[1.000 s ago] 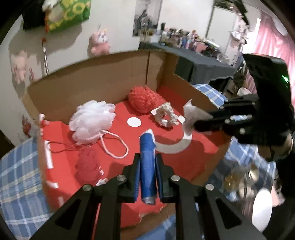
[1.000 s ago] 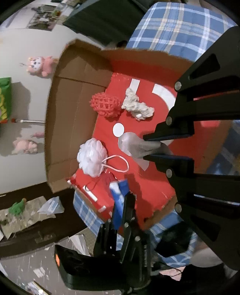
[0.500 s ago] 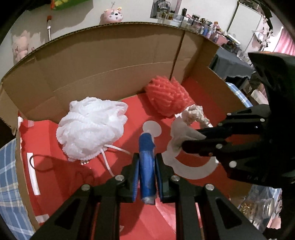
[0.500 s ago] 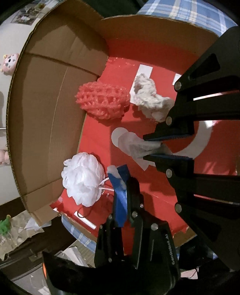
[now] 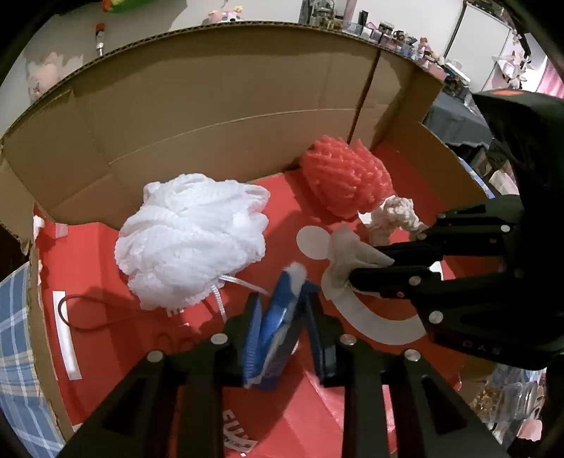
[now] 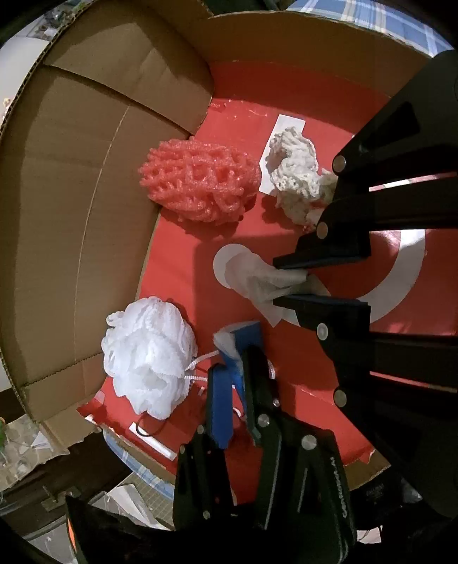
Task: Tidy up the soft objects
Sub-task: 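Carry the blue item and tissue into the box and open both tools, then lift both tools out of the box and move back toward the table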
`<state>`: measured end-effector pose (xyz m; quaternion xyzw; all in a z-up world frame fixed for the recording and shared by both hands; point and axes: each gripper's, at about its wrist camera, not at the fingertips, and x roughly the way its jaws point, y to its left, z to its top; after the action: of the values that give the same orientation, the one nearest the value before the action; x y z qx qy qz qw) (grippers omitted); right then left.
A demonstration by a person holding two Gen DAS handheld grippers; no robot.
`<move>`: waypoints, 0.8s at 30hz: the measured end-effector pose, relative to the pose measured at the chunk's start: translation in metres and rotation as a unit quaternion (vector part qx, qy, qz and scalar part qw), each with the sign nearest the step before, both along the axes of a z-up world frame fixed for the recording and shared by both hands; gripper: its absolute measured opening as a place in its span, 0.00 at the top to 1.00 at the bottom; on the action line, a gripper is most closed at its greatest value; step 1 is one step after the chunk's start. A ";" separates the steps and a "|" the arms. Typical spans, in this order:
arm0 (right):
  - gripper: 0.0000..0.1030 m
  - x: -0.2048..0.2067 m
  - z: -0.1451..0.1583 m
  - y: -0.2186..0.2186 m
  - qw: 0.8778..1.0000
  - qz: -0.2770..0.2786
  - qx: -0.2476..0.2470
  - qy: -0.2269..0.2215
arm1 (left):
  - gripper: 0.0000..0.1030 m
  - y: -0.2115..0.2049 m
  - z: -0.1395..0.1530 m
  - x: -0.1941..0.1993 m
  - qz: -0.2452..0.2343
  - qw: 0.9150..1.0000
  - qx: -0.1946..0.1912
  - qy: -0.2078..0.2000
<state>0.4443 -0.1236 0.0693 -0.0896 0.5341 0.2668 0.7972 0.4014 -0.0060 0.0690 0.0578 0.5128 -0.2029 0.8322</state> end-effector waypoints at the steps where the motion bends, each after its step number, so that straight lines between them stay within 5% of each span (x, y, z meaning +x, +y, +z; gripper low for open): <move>1: 0.87 0.001 0.000 0.000 1.000 0.001 0.000 0.001 | 0.70 0.001 0.000 0.000 0.000 1.000 0.000 0.000; 17: 0.85 -0.002 0.000 0.011 1.000 -0.006 -0.019 -0.008 | 0.45 0.020 0.021 -0.016 0.006 1.000 -0.011 -0.019; 24: 0.81 -0.006 0.001 0.017 0.999 -0.015 -0.028 -0.012 | 0.44 0.030 0.037 -0.035 0.010 0.999 -0.022 -0.035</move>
<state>0.4383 -0.1070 0.0704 -0.1070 0.5326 0.2387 0.8049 0.3668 0.0237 0.1064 0.0412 0.4792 -0.2040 0.8527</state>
